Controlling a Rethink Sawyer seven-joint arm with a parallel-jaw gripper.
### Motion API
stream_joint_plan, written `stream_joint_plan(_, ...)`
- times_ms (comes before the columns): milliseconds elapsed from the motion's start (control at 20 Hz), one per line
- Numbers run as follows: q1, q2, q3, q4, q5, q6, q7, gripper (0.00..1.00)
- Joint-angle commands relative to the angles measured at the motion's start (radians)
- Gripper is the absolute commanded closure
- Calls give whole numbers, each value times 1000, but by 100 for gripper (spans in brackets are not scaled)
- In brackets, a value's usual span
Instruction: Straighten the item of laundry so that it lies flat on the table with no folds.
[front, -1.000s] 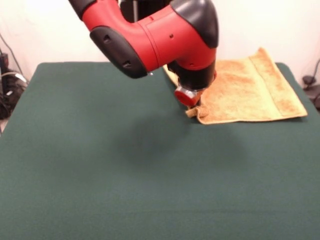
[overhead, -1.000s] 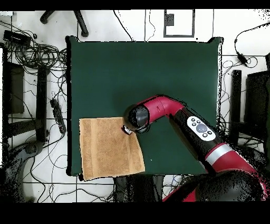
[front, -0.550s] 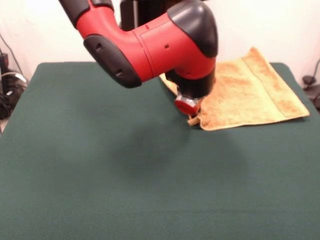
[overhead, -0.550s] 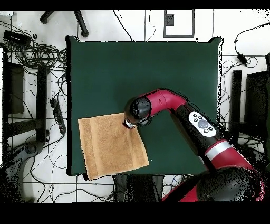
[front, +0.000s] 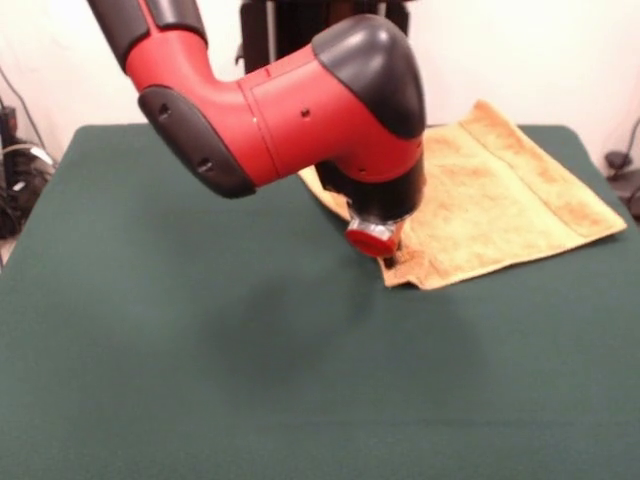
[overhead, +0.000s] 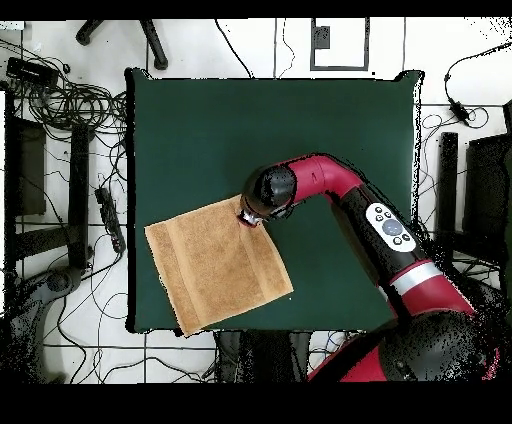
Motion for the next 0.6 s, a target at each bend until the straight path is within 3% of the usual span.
stream_joint_plan(50, 15, 53, 32, -261, -56, -44, -414, 100)
stream_joint_plan(600, 42, 61, 19, -314, -35, -10, -491, 100)
